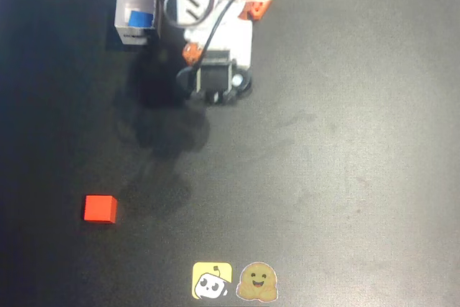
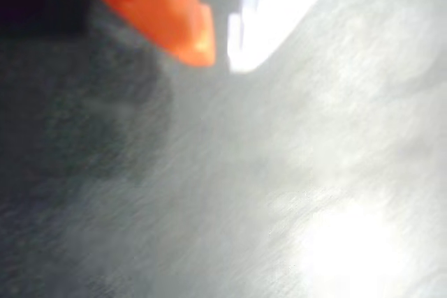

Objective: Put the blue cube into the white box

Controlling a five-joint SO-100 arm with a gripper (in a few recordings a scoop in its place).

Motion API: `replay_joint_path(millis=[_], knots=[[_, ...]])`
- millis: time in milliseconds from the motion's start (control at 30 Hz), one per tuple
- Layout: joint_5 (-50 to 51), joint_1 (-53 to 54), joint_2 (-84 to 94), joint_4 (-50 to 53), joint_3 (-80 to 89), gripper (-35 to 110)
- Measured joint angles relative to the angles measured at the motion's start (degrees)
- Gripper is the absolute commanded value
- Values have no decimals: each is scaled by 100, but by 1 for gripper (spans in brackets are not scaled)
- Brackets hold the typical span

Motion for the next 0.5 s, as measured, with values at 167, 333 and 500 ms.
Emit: replay_joint_path(millis=[167, 333, 500], knots=[[0, -220, 1529, 202, 844, 0], [0, -316, 2180, 343, 1310, 0], [-35, -343, 3384, 492, 2145, 0]])
